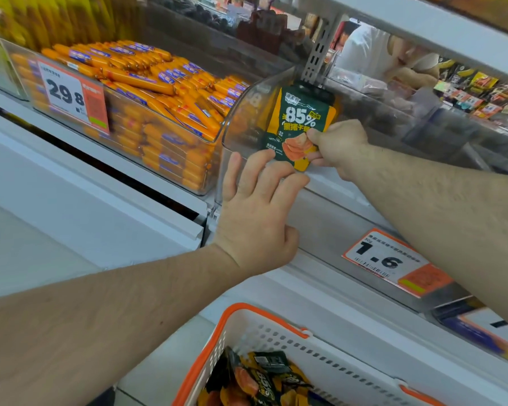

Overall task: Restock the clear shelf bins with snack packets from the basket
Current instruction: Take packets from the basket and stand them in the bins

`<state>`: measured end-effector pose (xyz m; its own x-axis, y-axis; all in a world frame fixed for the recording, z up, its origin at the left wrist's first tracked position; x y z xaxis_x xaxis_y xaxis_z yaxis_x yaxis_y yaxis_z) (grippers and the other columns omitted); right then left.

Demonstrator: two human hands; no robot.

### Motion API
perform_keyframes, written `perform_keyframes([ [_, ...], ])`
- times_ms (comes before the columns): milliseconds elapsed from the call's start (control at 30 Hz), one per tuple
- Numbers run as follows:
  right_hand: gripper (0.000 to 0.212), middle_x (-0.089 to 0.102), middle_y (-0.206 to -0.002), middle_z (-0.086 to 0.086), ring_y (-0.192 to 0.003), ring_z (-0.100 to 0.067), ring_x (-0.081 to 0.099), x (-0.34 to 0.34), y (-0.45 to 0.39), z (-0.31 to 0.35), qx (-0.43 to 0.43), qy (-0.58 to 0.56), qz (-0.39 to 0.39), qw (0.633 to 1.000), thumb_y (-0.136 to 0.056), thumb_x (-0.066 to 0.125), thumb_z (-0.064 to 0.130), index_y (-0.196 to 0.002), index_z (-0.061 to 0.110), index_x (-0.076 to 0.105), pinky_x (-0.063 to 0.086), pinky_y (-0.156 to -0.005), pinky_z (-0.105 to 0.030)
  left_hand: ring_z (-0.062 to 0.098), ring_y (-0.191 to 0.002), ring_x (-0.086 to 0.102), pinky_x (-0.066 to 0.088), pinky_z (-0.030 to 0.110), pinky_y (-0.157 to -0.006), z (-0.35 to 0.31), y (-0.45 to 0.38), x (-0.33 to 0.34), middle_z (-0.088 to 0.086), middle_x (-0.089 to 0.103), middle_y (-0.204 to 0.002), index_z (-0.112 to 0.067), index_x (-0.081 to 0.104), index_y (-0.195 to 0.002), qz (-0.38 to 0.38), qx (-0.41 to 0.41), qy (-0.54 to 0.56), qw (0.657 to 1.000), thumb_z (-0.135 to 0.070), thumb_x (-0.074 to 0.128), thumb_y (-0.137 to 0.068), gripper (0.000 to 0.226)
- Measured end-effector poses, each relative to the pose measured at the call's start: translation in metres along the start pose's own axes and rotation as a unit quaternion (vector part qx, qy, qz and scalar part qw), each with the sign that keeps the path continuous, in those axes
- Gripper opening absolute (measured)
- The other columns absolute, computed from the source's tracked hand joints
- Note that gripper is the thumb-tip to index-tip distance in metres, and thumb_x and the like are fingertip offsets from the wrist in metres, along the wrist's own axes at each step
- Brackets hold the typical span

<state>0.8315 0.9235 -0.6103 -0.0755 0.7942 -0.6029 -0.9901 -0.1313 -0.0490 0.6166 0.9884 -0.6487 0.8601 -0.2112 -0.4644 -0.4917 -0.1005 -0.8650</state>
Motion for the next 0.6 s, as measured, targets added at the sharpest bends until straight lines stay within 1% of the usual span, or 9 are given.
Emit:
perform_keyframes([
  [100, 0.032, 0.071, -0.072, -0.012, -0.068, -0.023, 0.074, -0.0033, 0.0035, -0.0013, 0.012, 0.034, -0.019, 0.999, -0.085, 0.074, 0.035, -0.087, 0.005, 0.064, 0.062, -0.068, -0.04, 0.03, -0.128, 0.037, 0.01, 0.052, -0.118, -0.0002, 0.0009, 0.0006, -0.003, 0.042, -0.119, -0.02, 0.048, -0.118, 0.003, 0.004, -0.005, 1.0, -0.024, 0.052, -0.055, 0.064],
  [200, 0.036, 0.069, -0.07, -0.011, -0.066, -0.022, 0.072, -0.0045, 0.0065, -0.0031, 0.016, 0.058, -0.022, 0.998, -0.084, 0.075, 0.04, -0.079, 0.009, 0.058, 0.062, -0.067, -0.038, 0.03, -0.129, 0.036, 0.01, 0.053, -0.117, 0.0011, 0.0009, 0.0, -0.003, 0.042, -0.12, -0.019, 0.047, -0.119, 0.005, 0.006, -0.009, 1.0, -0.024, 0.051, -0.055, 0.065],
  [267, 0.038, 0.067, -0.069, -0.01, -0.066, -0.021, 0.072, -0.0053, 0.0078, -0.0042, 0.019, 0.064, -0.02, 0.998, -0.083, 0.075, 0.041, -0.079, 0.008, 0.057, 0.062, -0.067, -0.037, 0.03, -0.129, 0.036, 0.011, 0.053, -0.117, 0.0012, 0.0008, 0.0001, -0.003, 0.041, -0.12, -0.019, 0.046, -0.119, 0.007, 0.006, -0.011, 1.0, -0.024, 0.051, -0.054, 0.065],
  [367, 0.041, 0.067, -0.07, -0.01, -0.065, -0.021, 0.072, -0.0073, 0.0086, -0.0042, 0.025, 0.07, -0.024, 0.997, -0.083, 0.075, 0.044, -0.086, 0.005, 0.061, 0.062, -0.066, -0.036, 0.03, -0.13, 0.036, 0.011, 0.053, -0.117, 0.0009, 0.0007, -0.0001, -0.003, 0.042, -0.121, -0.02, 0.047, -0.12, 0.008, 0.007, -0.013, 1.0, -0.023, 0.051, -0.055, 0.066],
  [533, 0.042, 0.068, -0.066, -0.01, -0.06, -0.021, 0.072, -0.0096, 0.0069, -0.0015, 0.019, 0.072, -0.045, 0.996, -0.083, 0.074, 0.046, -0.077, 0.008, 0.06, 0.062, -0.065, -0.037, 0.03, -0.13, 0.036, 0.009, 0.052, -0.118, 0.0015, 0.001, -0.0007, -0.004, 0.042, -0.122, -0.02, 0.046, -0.121, 0.014, 0.009, -0.016, 1.0, -0.023, 0.052, -0.056, 0.066],
  [600, 0.042, 0.069, -0.065, -0.01, -0.059, -0.021, 0.072, -0.0087, 0.0064, -0.0011, 0.023, 0.074, -0.046, 0.996, -0.083, 0.073, 0.048, -0.078, 0.008, 0.061, 0.062, -0.064, -0.037, 0.03, -0.131, 0.035, 0.009, 0.052, -0.118, 0.0014, 0.0011, -0.0009, -0.004, 0.042, -0.122, -0.02, 0.046, -0.121, 0.015, 0.009, -0.016, 1.0, -0.023, 0.052, -0.056, 0.066],
])
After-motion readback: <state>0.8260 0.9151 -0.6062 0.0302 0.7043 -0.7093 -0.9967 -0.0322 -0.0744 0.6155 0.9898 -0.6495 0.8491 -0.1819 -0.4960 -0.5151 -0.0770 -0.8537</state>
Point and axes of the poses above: each hand's wrist, its own y-axis away from the middle knuckle, its own x-axis out of the palm, z = x × y, the point moved 6 cm from there along -y, towards the middle knuckle
